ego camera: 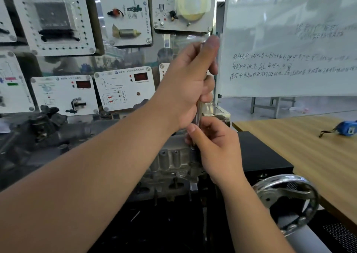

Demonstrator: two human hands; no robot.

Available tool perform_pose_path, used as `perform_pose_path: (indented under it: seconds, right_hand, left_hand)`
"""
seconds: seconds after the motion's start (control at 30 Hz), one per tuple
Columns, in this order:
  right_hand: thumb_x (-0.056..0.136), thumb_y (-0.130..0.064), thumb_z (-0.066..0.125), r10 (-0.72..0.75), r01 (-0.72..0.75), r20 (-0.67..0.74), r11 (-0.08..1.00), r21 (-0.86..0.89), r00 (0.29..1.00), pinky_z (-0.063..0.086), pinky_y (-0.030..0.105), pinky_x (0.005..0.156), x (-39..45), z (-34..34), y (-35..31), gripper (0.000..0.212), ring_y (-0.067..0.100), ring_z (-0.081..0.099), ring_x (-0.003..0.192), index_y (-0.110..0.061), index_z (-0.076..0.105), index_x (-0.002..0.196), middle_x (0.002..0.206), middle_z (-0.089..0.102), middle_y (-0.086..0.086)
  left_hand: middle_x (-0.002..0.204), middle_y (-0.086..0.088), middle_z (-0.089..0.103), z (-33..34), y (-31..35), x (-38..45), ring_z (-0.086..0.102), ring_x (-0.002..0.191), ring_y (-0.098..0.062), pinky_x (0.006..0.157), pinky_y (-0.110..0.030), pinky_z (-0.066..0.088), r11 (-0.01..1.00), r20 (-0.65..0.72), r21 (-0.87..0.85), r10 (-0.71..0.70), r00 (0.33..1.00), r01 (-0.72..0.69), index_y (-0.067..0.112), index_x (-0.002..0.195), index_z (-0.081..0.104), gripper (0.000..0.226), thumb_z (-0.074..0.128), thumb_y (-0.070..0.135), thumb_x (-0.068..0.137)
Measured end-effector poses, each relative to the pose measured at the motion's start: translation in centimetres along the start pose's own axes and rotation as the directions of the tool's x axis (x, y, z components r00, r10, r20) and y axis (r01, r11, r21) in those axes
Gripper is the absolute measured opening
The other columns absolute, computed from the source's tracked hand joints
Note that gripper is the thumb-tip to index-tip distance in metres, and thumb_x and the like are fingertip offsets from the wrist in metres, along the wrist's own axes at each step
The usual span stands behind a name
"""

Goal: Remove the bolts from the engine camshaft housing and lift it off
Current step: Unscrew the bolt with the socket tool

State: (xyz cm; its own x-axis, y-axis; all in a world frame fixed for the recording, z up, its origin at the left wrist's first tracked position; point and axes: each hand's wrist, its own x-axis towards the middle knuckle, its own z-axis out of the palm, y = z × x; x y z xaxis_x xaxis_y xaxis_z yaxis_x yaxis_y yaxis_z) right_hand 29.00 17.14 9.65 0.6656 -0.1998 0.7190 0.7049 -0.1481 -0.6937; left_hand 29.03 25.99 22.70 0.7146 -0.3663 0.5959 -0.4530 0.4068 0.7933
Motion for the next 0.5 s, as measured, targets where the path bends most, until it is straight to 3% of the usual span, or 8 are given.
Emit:
perform_pose_path:
  seconds: [0.13,0.23,0.3,0.37,0.5]
  right_hand:
    - [0.095,-0.033,0.059,0.01,-0.016,0.103,0.998,0.065,0.995,0.061,0.043,0.078,0.3,-0.5,0.0,0.023,0.013,0.073,0.083,-0.014,0.07,0.089,0.081,0.072,0.006]
    - [0.102,-0.024,0.054,0.0,-0.021,0.136,0.988,0.152,0.991,0.058,0.028,0.078,0.2,-0.3,0.0,0.019,0.015,0.074,0.09,-0.017,0.071,0.107,0.091,0.075,0.003]
    - [0.102,-0.02,0.054,0.019,-0.043,0.115,0.975,0.218,0.993,0.056,0.026,0.079,0.1,-0.1,0.0,0.019,0.017,0.074,0.091,-0.013,0.062,0.116,0.092,0.076,0.003]
    - [0.098,-0.021,0.059,0.042,-0.055,0.068,0.975,0.216,0.997,0.056,0.025,0.075,-0.1,0.1,-0.1,0.01,0.012,0.073,0.084,-0.019,0.062,0.107,0.086,0.076,0.0]
    - [0.085,-0.036,0.072,0.023,-0.024,-0.117,1.0,-0.008,0.993,0.051,0.022,0.063,-0.6,0.8,-0.2,0.005,0.005,0.061,0.067,-0.034,0.068,0.084,0.072,0.068,-0.009]
  left_hand:
    - [0.064,0.005,0.051,-1.1,-0.4,0.2,0.027,0.044,-0.006,0.043,-0.021,0.024,0.984,0.096,-0.152,-0.082,0.992,0.096,0.017,0.102,0.058,0.048,0.024,0.051,0.108]
    - [0.062,0.008,0.049,-1.7,-1.3,0.1,0.028,0.046,-0.005,0.044,-0.02,0.023,0.97,0.147,-0.202,-0.108,0.983,0.137,0.02,0.106,0.059,0.041,0.027,0.046,0.109]
    - [0.065,0.009,0.05,-2.0,-2.0,0.1,0.031,0.046,-0.004,0.043,-0.018,0.024,0.963,0.166,-0.224,-0.114,0.979,0.15,0.019,0.103,0.058,0.035,0.031,0.04,0.109]
    - [0.07,0.007,0.053,-2.3,-2.6,0.1,0.034,0.045,-0.004,0.042,-0.017,0.028,0.955,0.176,-0.253,-0.112,0.978,0.154,0.017,0.101,0.057,0.03,0.034,0.034,0.108]
    - [0.075,0.005,0.058,-2.8,-3.5,0.7,0.046,0.047,-0.004,0.044,-0.017,0.037,0.943,0.214,-0.304,-0.071,0.974,0.135,0.014,0.1,0.057,0.016,0.047,0.026,0.102]
